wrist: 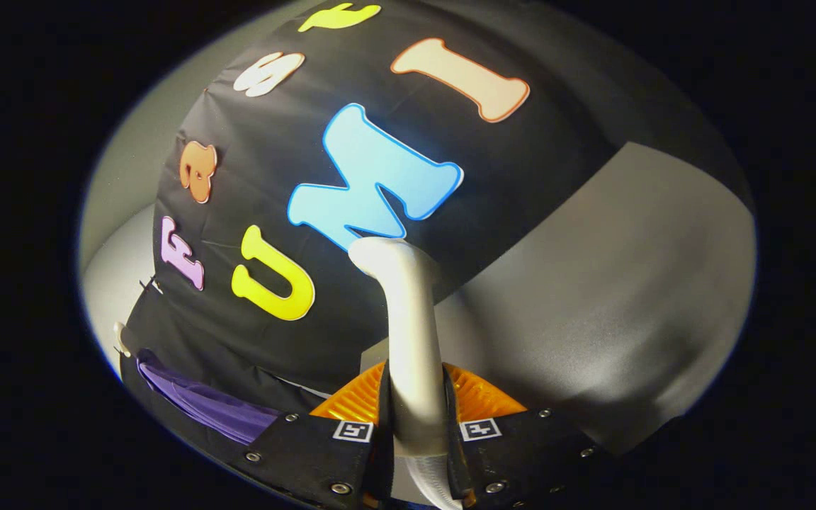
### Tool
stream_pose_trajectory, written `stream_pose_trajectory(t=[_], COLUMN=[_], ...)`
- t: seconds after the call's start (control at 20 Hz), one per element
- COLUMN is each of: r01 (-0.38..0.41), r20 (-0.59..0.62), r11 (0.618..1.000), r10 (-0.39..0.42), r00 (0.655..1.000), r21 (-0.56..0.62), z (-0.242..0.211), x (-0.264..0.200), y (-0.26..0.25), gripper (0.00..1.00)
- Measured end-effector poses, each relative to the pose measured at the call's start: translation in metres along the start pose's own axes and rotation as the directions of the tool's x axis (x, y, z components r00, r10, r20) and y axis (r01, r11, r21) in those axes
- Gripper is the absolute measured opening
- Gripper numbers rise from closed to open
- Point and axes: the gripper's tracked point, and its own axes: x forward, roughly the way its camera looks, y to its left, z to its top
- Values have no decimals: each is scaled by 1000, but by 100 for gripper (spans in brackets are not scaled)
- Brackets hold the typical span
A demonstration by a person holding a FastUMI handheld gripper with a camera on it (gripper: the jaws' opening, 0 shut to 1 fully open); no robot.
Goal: Iron the clothes twice with a garment steamer, once on the left side and once on the right side.
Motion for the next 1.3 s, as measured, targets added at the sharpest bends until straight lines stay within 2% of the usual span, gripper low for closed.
stream_pose_trajectory(t=[0.15, 0.35, 0.6, 0.8, 1.1, 1.3], r01=[-23, 32, 59, 86, 127, 180], r20=[73, 177, 283, 390, 480, 514], r11=[1000, 997, 985, 971, 926, 883], r10=[23, -19, -10, 8, 64, 78], r00=[997, 984, 959, 921, 875, 855], r21=[-2, -72, -165, -222, -356, -433], z=[-4, -23, -75, -122, -189, -219], x=[-27, -62, -125, -163, -198, -203], y=[30, 64, 137, 192, 266, 299], gripper=[30, 30, 30, 30, 30, 30])
